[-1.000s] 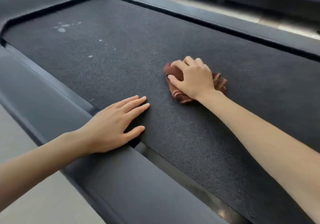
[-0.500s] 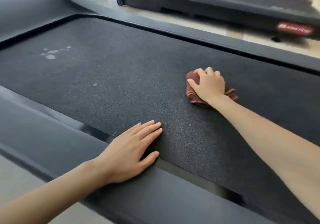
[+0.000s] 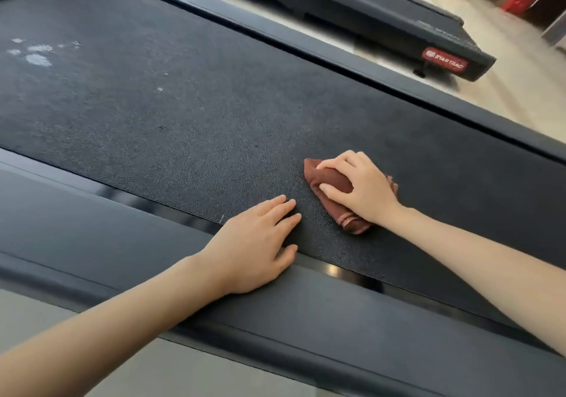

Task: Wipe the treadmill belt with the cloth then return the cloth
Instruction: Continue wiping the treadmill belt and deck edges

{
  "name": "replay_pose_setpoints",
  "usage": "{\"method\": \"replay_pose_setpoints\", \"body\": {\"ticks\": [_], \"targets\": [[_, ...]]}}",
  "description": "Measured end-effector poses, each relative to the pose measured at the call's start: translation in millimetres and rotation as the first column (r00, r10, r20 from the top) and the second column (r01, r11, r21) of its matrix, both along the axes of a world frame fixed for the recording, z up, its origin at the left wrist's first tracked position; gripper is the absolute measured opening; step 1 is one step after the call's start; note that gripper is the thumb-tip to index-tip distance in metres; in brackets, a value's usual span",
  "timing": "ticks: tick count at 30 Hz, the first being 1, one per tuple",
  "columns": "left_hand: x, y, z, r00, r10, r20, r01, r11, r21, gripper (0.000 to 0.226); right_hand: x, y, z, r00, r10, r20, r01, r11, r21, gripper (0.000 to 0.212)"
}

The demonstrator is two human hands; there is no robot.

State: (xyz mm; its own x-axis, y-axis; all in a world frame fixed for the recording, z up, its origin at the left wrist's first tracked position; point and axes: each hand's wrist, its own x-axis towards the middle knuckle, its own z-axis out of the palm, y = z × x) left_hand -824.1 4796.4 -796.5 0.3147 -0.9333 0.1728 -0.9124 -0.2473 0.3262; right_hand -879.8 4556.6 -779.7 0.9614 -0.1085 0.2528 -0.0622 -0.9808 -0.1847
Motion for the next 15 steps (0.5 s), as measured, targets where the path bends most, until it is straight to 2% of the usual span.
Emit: {"method": "replay_pose_setpoints", "body": {"ticks": [5, 9, 15], "targets": [[-2, 3, 5, 0.998, 0.009, 0.057, -0.012, 0.999, 0.039, 0.050, 13, -5, -6, 0.997, -0.008, 0.074, 0.012, 0.999, -0.052, 0.032], [-2, 1, 6, 1.000, 0.022, -0.005, -0.022, 0.999, 0.047, 0.052, 40, -11, -8, 0.995, -0.010, 0.102, 0.013, 0.999, -0.033, 0.038], [-3, 6, 5, 0.999, 0.026, 0.027, -0.028, 0.998, 0.051, 0.046, 124, -28, -13, 0.989, -0.089, 0.117, 0.092, 0.996, -0.016, 0.032]]}}
